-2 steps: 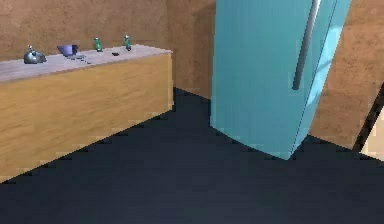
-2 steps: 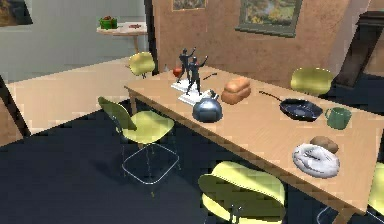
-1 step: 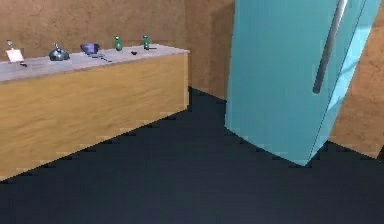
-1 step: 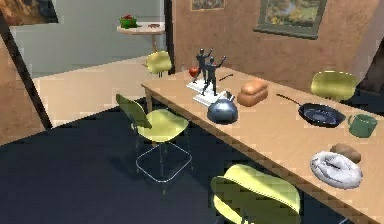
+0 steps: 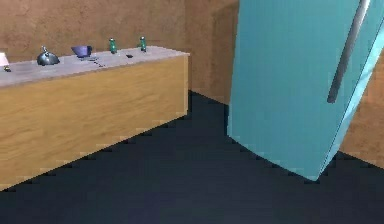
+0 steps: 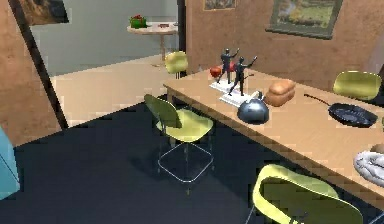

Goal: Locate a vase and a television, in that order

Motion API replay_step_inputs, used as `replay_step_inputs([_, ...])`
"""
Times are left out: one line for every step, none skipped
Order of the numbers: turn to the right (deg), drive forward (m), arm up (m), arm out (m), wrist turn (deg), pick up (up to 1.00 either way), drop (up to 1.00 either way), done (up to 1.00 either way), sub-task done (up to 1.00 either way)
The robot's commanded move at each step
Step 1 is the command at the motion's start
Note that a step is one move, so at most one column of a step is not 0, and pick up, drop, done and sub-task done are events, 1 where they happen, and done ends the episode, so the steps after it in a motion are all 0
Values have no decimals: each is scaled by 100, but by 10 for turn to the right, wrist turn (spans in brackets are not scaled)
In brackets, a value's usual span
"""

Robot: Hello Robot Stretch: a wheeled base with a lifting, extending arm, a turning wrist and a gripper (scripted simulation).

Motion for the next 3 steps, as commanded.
replay_step_inputs([450,0,0,0,0,0,0,0,0])
replay_step_inputs([0,50,0,0,0,0,0,0,0])
replay_step_inputs([120,0,0,0,0,0,0,0,0])
